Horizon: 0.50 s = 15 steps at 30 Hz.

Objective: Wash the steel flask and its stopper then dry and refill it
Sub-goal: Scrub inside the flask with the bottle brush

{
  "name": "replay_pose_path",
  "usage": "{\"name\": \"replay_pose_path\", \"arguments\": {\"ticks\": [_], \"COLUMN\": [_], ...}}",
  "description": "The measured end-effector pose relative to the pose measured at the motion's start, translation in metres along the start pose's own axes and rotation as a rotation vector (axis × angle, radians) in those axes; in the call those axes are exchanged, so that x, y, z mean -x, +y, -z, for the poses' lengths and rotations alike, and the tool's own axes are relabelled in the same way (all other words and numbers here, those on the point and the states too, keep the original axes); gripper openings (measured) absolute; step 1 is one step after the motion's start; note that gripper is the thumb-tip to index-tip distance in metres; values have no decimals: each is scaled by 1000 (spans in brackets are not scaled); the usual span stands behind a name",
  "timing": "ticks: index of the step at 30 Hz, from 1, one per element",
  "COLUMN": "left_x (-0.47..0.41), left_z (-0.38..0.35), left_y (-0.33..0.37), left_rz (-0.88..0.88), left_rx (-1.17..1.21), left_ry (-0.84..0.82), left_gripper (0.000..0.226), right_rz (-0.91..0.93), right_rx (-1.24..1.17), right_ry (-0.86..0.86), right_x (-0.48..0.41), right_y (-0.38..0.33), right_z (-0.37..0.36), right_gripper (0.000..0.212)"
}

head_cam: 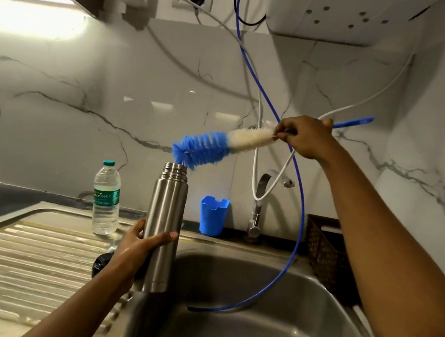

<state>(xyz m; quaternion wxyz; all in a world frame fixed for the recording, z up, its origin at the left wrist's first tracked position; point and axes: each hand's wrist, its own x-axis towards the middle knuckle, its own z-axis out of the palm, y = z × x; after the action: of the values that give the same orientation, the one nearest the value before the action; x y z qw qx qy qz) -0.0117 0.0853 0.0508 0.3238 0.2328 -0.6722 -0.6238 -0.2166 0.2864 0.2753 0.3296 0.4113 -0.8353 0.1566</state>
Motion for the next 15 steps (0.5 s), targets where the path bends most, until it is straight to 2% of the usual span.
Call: {"name": "replay_pose_path", "arguments": {"ticks": [3, 10, 12, 15], "left_x": [0, -1, 2, 4], "left_z": [2, 3, 2, 2], "left_y": [4, 2, 4, 3], "left_rz": [-24, -129, -137, -172], "left_rx": [-45, -220, -252, -311], "left_ry": [-22, -103, -140, -192], "left_gripper": [124, 69, 72, 111], "right_rz": [58, 239, 267, 274], "right_rx": [72, 211, 249, 245], "right_ry": [-55, -188, -257, -388], "right_x": [-4, -20, -25, -30], "right_y": [3, 3, 3, 3], "right_z": [12, 54, 68, 81], "right_gripper": [21, 17, 14, 14]}}
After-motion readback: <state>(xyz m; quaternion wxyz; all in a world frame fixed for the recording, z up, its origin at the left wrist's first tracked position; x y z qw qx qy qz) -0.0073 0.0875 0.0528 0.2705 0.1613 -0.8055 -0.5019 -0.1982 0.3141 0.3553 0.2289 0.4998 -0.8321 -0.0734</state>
